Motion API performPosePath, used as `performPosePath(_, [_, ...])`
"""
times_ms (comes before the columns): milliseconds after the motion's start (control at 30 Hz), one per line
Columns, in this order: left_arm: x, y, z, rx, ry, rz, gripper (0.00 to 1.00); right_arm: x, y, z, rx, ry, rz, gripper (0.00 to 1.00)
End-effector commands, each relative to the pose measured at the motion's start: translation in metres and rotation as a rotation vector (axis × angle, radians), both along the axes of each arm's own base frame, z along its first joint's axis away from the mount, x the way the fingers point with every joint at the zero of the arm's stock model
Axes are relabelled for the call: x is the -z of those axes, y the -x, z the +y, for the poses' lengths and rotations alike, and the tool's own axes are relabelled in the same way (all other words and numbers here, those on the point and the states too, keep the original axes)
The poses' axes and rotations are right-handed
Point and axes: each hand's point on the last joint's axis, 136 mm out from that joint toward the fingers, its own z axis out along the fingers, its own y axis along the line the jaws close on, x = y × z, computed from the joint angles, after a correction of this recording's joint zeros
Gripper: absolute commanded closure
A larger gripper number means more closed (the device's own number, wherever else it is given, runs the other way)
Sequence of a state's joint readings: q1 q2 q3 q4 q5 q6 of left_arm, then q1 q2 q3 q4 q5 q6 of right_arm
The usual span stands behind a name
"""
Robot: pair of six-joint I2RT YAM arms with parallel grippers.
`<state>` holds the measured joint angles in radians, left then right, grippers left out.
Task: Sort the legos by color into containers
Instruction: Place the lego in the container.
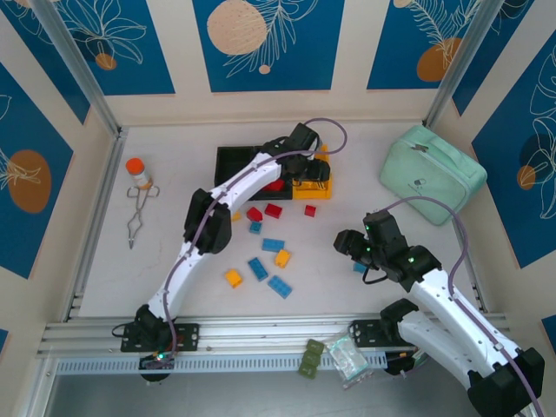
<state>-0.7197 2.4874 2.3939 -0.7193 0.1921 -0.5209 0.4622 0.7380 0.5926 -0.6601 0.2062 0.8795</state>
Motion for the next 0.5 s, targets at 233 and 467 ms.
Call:
performPosePath(233, [-0.092,0.062,0.018,0.104,0.11,-0.1,0.45,0.003,0.005,-0.009,0.009,0.06,0.049,0.39])
performPosePath(467, [-0.075,0.114,0.053,0.155,0.126,-0.067,0.44,0.019,0.015,-0.039,0.131,0.235,0.197,0.36])
